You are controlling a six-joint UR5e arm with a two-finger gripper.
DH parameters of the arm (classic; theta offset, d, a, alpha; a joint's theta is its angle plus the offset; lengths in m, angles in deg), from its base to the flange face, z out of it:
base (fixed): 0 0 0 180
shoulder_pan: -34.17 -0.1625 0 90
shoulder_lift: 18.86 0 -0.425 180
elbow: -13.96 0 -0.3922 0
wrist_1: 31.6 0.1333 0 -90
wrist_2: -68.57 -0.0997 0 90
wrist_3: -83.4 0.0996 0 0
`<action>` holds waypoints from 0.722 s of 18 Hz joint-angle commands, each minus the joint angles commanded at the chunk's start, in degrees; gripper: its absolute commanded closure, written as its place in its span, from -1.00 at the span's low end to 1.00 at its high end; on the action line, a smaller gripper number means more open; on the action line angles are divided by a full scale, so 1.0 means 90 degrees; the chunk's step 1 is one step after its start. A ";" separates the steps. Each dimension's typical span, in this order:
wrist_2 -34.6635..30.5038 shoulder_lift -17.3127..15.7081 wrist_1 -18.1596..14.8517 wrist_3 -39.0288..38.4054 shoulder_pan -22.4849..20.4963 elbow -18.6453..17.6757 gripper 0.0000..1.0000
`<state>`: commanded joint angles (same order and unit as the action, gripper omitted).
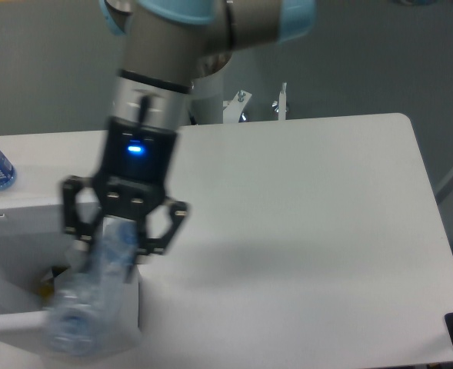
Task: Place the trash in the trash can
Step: 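Carry the bottle over the white bin and release it inside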
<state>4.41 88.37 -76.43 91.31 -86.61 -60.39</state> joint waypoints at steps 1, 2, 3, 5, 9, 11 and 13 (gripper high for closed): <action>0.0000 0.0000 0.0000 0.0000 0.0088 -0.0127 -0.30; 0.0000 0.0000 0.0010 0.0019 0.0128 -0.0263 -0.43; 0.0000 0.0000 0.0010 0.0039 0.0157 -0.0371 -0.68; 0.0000 -0.0010 0.0010 0.0001 0.0158 -0.0450 -1.00; -0.0019 -0.0088 0.0000 0.0010 0.0090 -0.0450 -1.00; -0.0165 -0.0107 0.0000 0.0010 -0.0231 -0.0431 -1.00; -0.0535 -0.0234 0.0000 0.0039 -0.0709 -0.0353 -1.00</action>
<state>-0.40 86.26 -76.43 91.65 -92.99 -63.57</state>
